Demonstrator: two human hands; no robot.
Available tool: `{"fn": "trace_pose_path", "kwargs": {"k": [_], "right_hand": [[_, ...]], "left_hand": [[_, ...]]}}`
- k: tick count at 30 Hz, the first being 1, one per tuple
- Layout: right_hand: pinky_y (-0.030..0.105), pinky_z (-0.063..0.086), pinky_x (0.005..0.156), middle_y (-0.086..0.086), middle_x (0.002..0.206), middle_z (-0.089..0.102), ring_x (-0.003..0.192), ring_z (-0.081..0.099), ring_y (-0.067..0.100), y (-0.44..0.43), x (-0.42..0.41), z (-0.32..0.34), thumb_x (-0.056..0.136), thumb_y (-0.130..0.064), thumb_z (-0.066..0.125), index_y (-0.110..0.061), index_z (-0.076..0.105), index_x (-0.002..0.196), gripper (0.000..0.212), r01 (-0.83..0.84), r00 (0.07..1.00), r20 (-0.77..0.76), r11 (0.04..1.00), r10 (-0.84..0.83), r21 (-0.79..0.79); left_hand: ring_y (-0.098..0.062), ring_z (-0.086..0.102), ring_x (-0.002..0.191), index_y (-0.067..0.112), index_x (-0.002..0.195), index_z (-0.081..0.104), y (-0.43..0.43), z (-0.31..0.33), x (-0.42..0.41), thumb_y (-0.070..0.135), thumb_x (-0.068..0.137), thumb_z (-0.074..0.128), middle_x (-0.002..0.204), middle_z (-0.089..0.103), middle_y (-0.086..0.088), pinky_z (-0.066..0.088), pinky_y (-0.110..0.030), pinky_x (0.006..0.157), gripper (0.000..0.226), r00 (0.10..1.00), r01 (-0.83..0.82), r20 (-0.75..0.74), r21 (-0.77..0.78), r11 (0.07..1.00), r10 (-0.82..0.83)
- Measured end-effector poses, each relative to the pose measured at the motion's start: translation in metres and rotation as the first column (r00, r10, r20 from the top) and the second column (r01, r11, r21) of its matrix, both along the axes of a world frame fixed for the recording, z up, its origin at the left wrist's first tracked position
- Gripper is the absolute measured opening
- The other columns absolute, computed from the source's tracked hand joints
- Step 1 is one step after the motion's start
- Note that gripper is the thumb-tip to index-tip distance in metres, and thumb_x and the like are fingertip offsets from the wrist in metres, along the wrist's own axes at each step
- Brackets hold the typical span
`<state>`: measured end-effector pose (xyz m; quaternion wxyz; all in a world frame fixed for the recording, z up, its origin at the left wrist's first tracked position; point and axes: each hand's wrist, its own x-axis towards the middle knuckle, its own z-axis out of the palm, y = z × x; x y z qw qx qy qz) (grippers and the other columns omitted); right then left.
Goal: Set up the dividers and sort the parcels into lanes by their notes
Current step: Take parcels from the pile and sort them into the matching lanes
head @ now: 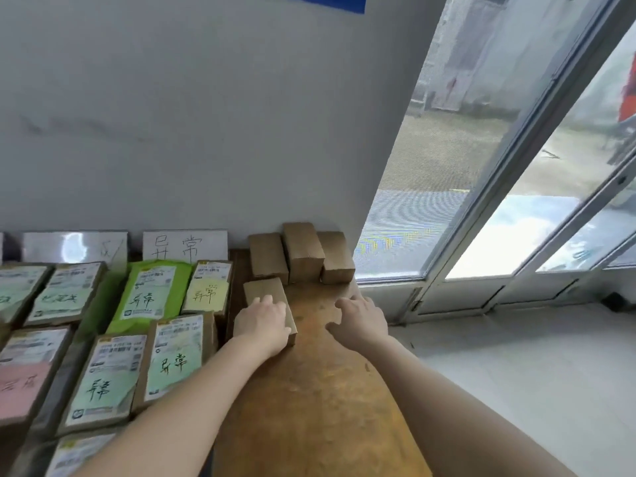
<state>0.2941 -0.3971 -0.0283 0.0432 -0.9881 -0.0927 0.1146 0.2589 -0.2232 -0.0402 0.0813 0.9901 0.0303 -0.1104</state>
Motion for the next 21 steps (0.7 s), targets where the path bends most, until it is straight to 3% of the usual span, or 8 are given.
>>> {"fn": "trace_pose_path", "kwargs": {"k": [3,6,10,16,19,21], "right_hand": [[0.038,0.041,0.096,0.006,0.135,0.048,0.129,0.041,0.028,-0.009,0.031,-0.011,0.092,-0.047,0.055,-0.018,0.053,0.129,0.047,-0.023,1.000,-0.011,1.000,0.023,0.010],[0.038,0.039,0.096,0.007,0.135,0.046,0.128,0.041,0.029,-0.017,0.064,-0.024,0.091,-0.048,0.056,-0.016,0.053,0.124,0.046,-0.050,0.999,-0.003,0.998,0.050,0.024],[0.038,0.039,0.098,0.007,0.137,0.043,0.129,0.040,0.029,-0.023,0.104,-0.045,0.088,-0.049,0.059,-0.018,0.048,0.130,0.053,-0.040,0.999,-0.006,0.997,0.040,0.067],[0.044,0.038,0.105,0.015,0.158,0.012,0.144,0.024,0.033,-0.017,0.156,-0.074,0.084,-0.050,0.064,-0.020,0.019,0.150,0.085,0.054,0.998,-0.048,0.982,-0.046,0.181],[0.045,0.038,0.105,0.016,0.160,0.002,0.146,0.020,0.031,-0.010,0.178,-0.083,0.086,-0.048,0.065,-0.024,0.011,0.154,0.090,0.062,0.997,-0.052,0.972,-0.052,0.225],[0.047,0.041,0.105,0.015,0.158,0.004,0.144,0.022,0.033,-0.004,0.189,-0.090,0.085,-0.048,0.065,-0.025,0.013,0.153,0.089,0.071,0.996,-0.069,0.968,-0.056,0.242]], "left_hand": [[-0.028,0.038,0.133,0.019,0.140,0.043,-0.010,-0.015,0.015,0.049,0.095,0.052,0.148,0.037,-0.008,0.044,-0.039,0.099,0.055,0.995,-0.098,-0.038,-0.010,0.995,0.098],[-0.034,0.022,0.145,0.023,0.152,0.027,-0.019,-0.032,0.033,0.054,0.095,0.050,0.162,0.013,-0.011,0.037,-0.046,0.109,0.069,0.971,-0.222,-0.089,-0.008,0.975,0.220],[-0.041,0.000,0.149,0.028,0.157,0.001,-0.028,-0.058,0.050,0.067,0.088,0.048,0.164,-0.011,-0.011,0.027,-0.057,0.113,0.092,0.917,-0.380,-0.147,-0.036,0.924,0.371],[-0.039,-0.029,0.144,0.033,0.152,-0.022,-0.028,-0.089,0.055,0.057,0.093,0.041,0.157,-0.035,-0.008,0.011,-0.059,0.117,0.089,0.900,-0.397,-0.191,0.012,0.918,0.392],[-0.039,-0.031,0.143,0.032,0.150,-0.025,-0.028,-0.092,0.058,0.056,0.094,0.039,0.155,-0.037,-0.009,0.008,-0.060,0.118,0.088,0.898,-0.390,-0.200,0.051,0.919,0.392],[-0.040,-0.030,0.143,0.031,0.150,-0.026,-0.028,-0.092,0.060,0.057,0.095,0.038,0.156,-0.037,-0.010,0.008,-0.060,0.118,0.088,0.900,-0.385,-0.195,0.068,0.921,0.390]]}}
